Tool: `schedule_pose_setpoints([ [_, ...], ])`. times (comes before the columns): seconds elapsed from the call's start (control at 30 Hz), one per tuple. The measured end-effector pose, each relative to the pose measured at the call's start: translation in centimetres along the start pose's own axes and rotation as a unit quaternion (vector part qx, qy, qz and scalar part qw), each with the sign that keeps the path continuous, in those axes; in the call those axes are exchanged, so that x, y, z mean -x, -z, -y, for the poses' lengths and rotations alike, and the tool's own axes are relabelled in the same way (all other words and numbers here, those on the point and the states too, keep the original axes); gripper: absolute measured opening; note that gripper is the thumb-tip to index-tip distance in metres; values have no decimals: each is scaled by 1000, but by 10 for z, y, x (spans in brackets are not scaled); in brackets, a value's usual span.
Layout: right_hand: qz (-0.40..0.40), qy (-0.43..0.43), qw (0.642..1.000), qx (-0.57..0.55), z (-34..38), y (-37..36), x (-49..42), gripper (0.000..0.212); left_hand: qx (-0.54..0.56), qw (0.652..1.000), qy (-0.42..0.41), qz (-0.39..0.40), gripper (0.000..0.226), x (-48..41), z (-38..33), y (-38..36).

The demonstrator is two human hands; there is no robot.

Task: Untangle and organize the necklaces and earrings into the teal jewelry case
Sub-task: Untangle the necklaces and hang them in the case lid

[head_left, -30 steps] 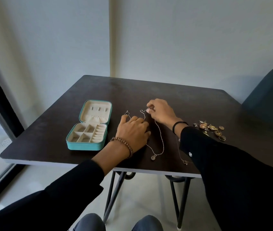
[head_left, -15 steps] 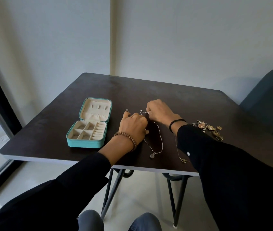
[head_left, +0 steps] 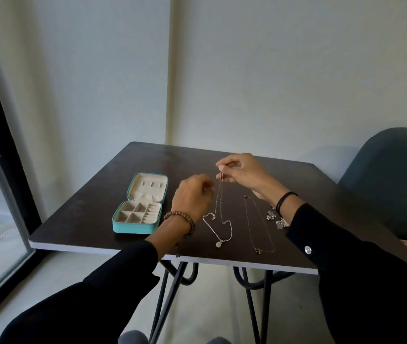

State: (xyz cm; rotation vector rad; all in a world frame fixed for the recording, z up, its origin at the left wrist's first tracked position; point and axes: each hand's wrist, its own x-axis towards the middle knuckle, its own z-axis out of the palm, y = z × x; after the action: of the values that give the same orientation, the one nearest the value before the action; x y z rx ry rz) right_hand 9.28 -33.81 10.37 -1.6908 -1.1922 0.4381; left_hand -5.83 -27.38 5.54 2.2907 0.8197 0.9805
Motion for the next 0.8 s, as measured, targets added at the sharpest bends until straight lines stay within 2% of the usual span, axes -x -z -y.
schedule_pose_setpoints([
  [0.07,-3,20,1000,-8,18,5,10,9,62,998,13,4,18,-4,-10,14],
  [0.17,-13,41,999,-17,40,11,21,10,158,982,32,96,26,-8,-23,33],
  [0.23,-19,56,998,-10,54,14,28,9,217,968,37,123,19,-7,-30,44],
  [0.5,-28,84,995,-46,88,32,45,13,300,947,30,106,18,-4,-56,84],
  [0.67,7,51,985,-163,109,48,57,21,344,934,45,85,16,-7,-78,105],
  [0.8,29,18,970,-242,118,59,59,22,411,907,59,68,15,-13,-92,119],
])
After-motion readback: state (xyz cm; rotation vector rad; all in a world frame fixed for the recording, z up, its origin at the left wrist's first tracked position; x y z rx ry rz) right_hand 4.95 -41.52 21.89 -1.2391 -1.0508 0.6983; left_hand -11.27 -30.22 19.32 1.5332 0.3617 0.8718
